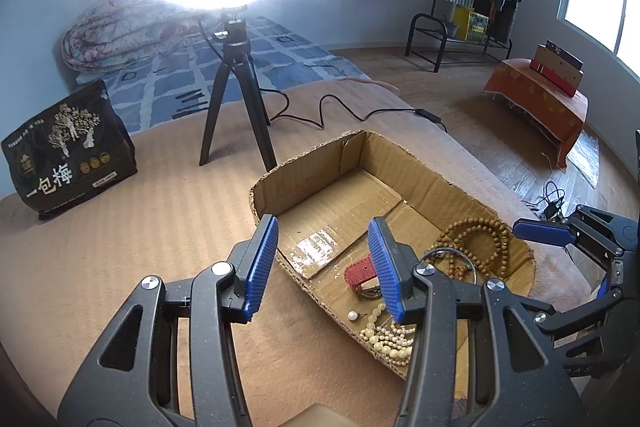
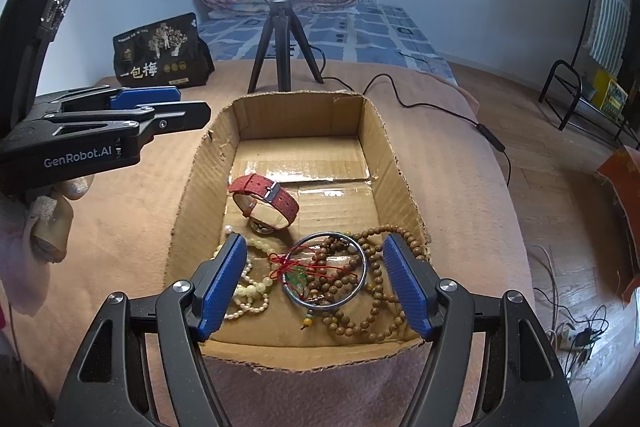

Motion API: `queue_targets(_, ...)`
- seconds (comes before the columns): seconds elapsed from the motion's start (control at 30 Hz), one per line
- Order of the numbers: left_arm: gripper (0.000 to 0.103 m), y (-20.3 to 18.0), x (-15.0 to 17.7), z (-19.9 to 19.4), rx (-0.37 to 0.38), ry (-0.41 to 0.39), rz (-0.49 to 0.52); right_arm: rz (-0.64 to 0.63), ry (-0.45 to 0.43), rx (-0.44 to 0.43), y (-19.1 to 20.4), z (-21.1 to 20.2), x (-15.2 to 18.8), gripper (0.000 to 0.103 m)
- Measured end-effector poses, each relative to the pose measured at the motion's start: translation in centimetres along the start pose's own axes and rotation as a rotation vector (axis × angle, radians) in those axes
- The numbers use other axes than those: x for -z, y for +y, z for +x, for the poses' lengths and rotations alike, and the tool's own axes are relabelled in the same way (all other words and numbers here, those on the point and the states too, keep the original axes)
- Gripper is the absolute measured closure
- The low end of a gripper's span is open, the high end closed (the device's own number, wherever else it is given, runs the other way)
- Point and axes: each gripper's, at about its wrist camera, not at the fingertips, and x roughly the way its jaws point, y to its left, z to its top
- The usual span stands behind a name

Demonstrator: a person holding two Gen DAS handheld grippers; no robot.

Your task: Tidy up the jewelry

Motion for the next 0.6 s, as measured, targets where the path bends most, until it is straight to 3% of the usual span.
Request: queue_targets(0.6,0.055,0.3,-0.4,-9.5,-0.055,-0.107,0.011,-0.02,-0.093,0.043,2.3,-6.5,-1.9,0.032)
